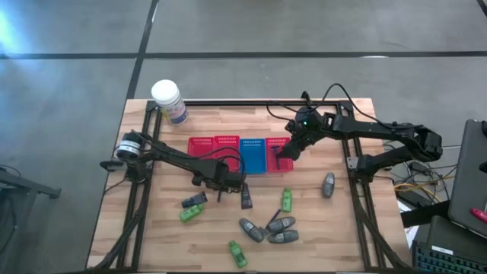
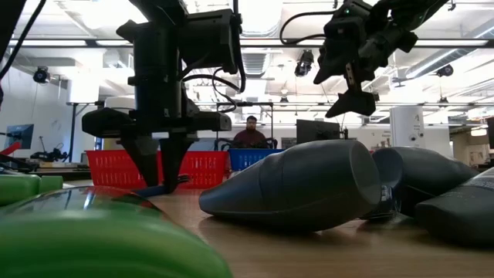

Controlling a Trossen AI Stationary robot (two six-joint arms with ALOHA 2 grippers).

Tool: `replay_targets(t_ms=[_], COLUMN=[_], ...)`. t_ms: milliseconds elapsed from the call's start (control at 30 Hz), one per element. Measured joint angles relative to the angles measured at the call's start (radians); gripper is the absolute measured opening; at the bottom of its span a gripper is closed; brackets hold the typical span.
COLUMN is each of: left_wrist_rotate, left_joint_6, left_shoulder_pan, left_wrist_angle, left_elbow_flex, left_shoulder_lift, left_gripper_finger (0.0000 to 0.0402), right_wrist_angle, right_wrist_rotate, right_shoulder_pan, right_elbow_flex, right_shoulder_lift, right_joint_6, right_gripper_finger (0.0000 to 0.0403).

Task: Pick & Place Travel size toiletries
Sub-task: Put the blue razor into the right red bin

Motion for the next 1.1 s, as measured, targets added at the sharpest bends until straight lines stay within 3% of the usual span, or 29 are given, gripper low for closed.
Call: replay_targets(t_ms=[333, 667, 967, 1100], left_wrist_rotate=[0.004, 0.014, 0.01, -0.063], left_joint_6=[0.02, 0.033, 0.066, 0.058], left_shoulder_pan=[0.0, -0.004, -0.026, -0.04], left_wrist_angle=[0.002, 0.008, 0.006, 0.063], left_elbow_flex=[0.0, 0.026, 0.045, 0.045], left_shoulder_lift=[0.0, -0.01, -0.092, -0.19], left_gripper_finger=[0.003, 0.0023, 0.0022, 0.0022], right_wrist_angle=[0.0, 0.0, 0.003, 0.031], right_wrist_rotate=[0.0, -0.001, -0.012, -0.104], right_shoulder_pan=[0.0, 0.0, 0.0, 0.0], right_elbow_flex=[-0.006, -0.006, -0.006, -0.006], right_shoulder_lift=[0.0, 0.0, -0.01, -0.025], right_joint_6=[0.0, 0.002, 0.004, 0.004], right_gripper_finger=[0.0364, 0.0364, 0.0364, 0.0364])
